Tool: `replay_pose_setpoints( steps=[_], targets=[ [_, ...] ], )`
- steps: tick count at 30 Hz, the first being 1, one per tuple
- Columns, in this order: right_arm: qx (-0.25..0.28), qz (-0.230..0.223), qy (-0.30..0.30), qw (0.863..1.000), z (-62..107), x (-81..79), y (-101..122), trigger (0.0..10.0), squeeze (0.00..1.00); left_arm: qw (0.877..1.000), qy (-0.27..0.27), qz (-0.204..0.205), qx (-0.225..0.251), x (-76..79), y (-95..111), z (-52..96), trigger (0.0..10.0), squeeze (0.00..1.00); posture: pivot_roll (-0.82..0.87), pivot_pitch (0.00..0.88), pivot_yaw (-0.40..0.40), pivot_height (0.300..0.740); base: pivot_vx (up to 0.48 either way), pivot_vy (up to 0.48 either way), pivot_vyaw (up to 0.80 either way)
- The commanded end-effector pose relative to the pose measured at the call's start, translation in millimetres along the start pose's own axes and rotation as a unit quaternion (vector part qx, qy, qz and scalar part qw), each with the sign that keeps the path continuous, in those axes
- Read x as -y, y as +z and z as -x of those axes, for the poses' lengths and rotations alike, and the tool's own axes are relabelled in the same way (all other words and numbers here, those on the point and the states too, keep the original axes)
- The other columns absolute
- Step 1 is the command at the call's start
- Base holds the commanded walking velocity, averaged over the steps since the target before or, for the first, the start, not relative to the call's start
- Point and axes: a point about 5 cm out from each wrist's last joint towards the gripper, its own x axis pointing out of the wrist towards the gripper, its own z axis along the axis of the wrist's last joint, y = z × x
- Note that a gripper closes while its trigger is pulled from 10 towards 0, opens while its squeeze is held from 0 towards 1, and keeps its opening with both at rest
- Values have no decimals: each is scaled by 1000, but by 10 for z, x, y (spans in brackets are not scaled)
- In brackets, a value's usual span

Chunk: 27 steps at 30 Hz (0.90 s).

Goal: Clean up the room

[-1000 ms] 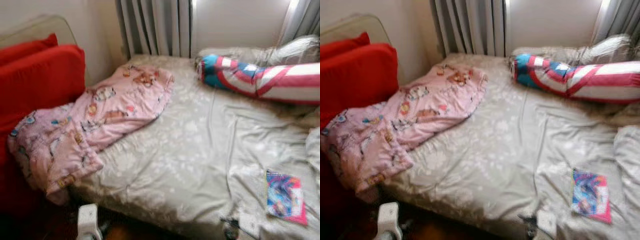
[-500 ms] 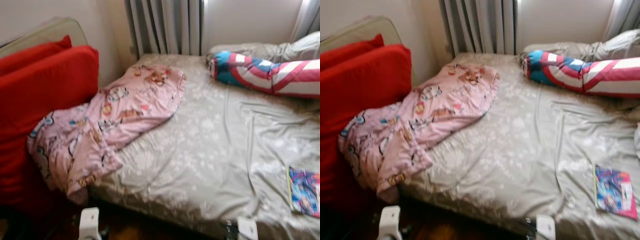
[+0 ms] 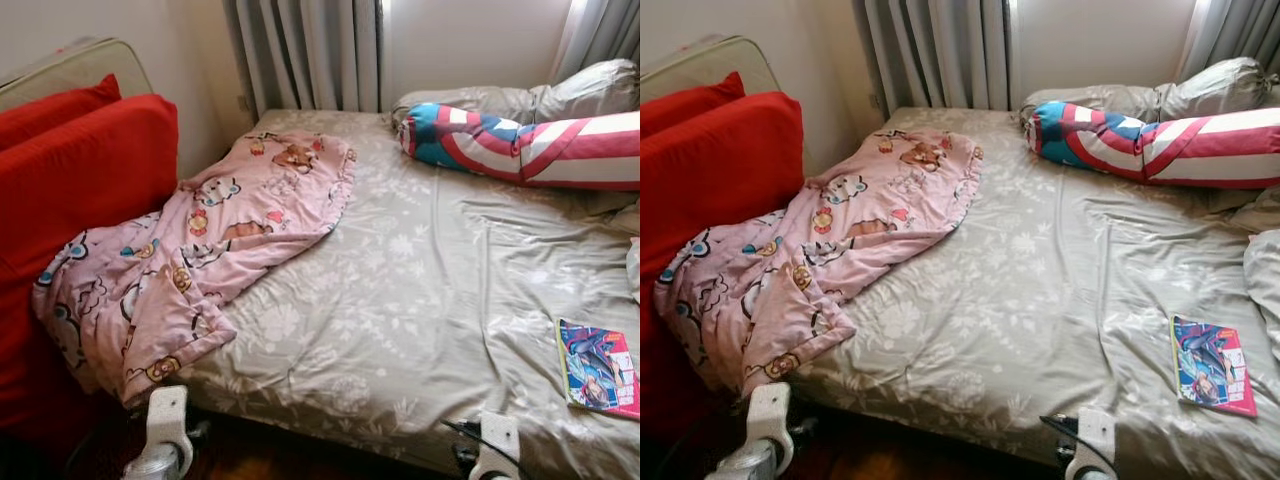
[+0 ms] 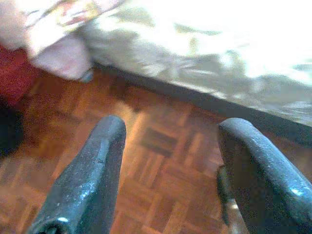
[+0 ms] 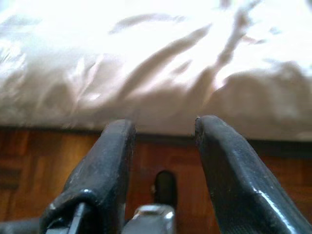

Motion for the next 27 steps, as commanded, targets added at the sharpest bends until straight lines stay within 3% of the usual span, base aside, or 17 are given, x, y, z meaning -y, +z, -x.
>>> replay_pose_setpoints(
  steps=[1,13,27],
  targets=[
    [-4,-24,-3,1000,4,-18,-28,10000,0,1000,-2,-2,0,17,-16,2,10000,0,-30,0,98,740,0,0,0],
    [-32,-3,-10,999,55,82,-201,10000,0,999,23,35,-29,10,-246,50,10000,0,-4,19,38,740,0,0,0],
    [-21,59,35,997,11,-58,-71,10000,0,996,41,66,-41,49,-437,101,10000,0,29,13,-47,740,0,0,0]
  ],
)
